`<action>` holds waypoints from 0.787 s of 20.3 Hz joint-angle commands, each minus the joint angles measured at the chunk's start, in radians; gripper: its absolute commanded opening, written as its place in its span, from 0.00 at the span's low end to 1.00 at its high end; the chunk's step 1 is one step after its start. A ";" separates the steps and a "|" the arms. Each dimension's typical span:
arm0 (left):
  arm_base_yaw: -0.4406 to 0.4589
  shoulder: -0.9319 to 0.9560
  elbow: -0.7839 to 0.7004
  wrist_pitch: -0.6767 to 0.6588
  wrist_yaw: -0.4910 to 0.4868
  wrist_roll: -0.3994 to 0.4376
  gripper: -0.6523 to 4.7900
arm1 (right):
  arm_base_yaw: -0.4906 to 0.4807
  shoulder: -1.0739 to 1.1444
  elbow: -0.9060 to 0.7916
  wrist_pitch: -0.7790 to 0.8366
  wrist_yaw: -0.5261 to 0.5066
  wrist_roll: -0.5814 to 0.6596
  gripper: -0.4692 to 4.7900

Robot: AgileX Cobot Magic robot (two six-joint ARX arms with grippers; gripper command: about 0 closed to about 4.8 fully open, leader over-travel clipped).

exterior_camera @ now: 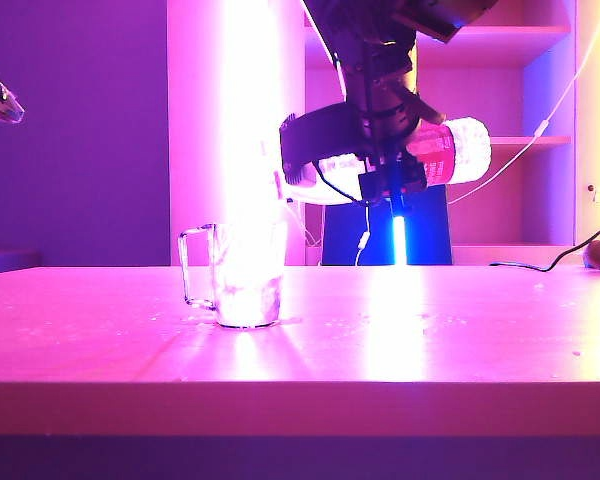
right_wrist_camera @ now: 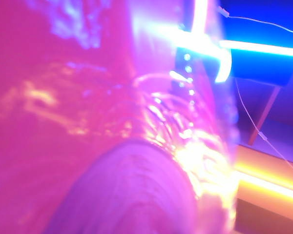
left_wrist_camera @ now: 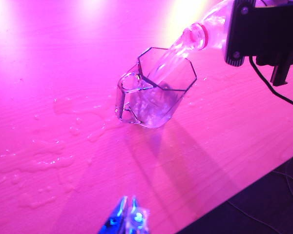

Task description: Pick up the mineral water bottle on the table and pour water into the mug until it's half full.

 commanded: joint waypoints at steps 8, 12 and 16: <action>0.000 -0.002 0.005 0.002 0.001 0.000 0.11 | -0.002 -0.016 0.006 -0.113 -0.165 0.710 0.58; 0.000 -0.002 0.005 -0.023 0.001 0.000 0.11 | -0.045 -0.016 -0.006 -0.029 -0.319 1.196 0.58; 0.000 -0.002 0.005 -0.042 0.002 0.000 0.11 | -0.114 -0.015 -0.182 0.400 -0.454 1.400 0.58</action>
